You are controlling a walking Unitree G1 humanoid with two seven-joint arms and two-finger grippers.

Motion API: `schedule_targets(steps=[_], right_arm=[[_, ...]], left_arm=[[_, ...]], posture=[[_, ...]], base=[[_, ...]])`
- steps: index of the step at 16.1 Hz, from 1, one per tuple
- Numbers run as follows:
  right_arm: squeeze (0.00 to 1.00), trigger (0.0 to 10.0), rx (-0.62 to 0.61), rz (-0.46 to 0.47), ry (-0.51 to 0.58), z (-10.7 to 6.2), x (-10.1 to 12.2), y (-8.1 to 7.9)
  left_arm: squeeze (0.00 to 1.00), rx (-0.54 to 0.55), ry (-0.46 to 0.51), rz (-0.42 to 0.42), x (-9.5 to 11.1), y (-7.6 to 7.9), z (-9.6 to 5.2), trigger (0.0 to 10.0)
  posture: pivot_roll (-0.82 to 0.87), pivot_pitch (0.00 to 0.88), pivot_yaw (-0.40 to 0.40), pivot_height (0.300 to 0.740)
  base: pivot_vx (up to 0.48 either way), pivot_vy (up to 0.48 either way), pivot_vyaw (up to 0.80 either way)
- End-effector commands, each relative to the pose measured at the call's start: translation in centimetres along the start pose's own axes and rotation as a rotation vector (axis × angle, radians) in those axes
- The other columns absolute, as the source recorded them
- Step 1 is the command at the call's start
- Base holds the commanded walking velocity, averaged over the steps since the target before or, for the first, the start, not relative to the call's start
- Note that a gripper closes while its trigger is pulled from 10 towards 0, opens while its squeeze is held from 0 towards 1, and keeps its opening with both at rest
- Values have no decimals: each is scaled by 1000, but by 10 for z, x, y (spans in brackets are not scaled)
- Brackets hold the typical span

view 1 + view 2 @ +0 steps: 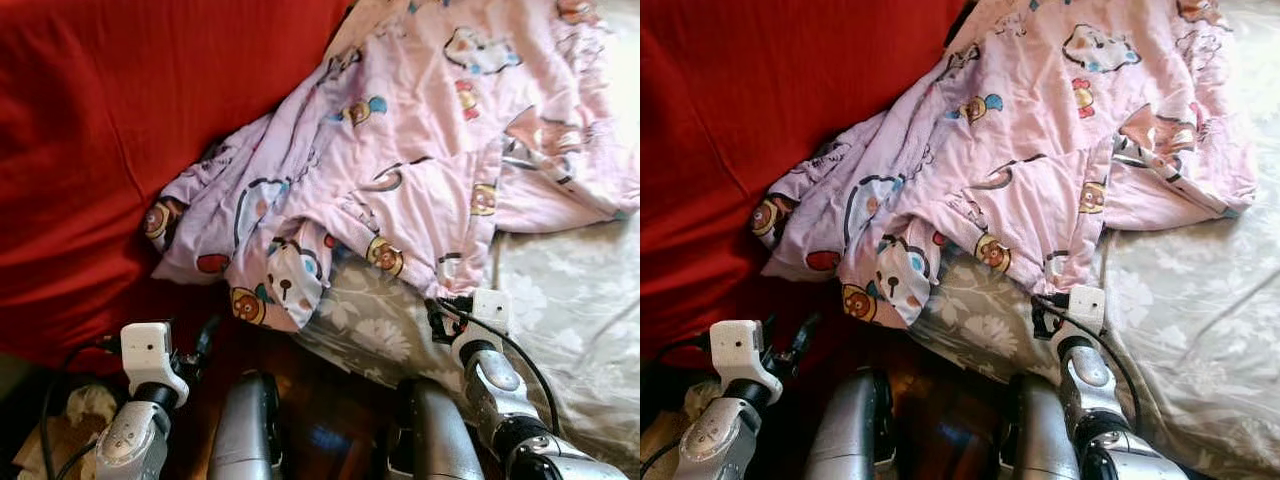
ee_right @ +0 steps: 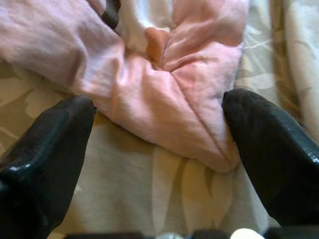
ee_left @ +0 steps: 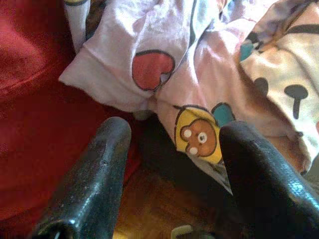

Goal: Clean up the room

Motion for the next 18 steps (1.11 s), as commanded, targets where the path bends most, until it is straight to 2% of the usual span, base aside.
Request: schedule_targets(steps=[1, 9, 11, 15, 16, 18], right_arm=[[0, 10000, -9, 12, -30, -2, -8, 0], [0, 10000, -67, 19, -28, 2, 0, 6], [0, 10000, -111, -7, -61, 0, -6, 13], [0, 10000, -140, 38, -96, -3, -16, 18], [0, 0, -135, 38, -99, -4, -17, 17], [0, 0, -130, 46, -95, -4, -17, 16]], left_arm=[[0, 19, -26, 5, -3, -7, -6, 10000], [0, 29, -53, 12, -3, -11, -11, 10000], [0, 31, -58, 13, -3, -12, -12, 10000], [0, 30, -63, 16, -2, -13, -13, 10000], [0, 30, -66, 17, -3, -13, -13, 10000], [0, 31, -67, 17, -3, -13, -14, 10000]], posture=[[252, 321, 24, 592], [273, 323, 33, 592], [277, 322, 37, 592], [279, 323, 38, 592], [283, 325, 42, 592], [283, 325, 42, 592]], base=[[0, 0, 0], [0, 0, 0], [0, 0, 0], [0, 0, 0], [0, 0, 0], [0, 0, 0]])
Point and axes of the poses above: a point about 5 cm out from each wrist's last joint towards the gripper, its own z axis pointing out of the wrist towards the gripper, its own x axis along the axis of the wrist's last joint, y = z × x, the point moved 4 cm from there along z, pointing out of the wrist towards the gripper, and after that the axes turned 5 degrees about z, right-handed, at the moved point
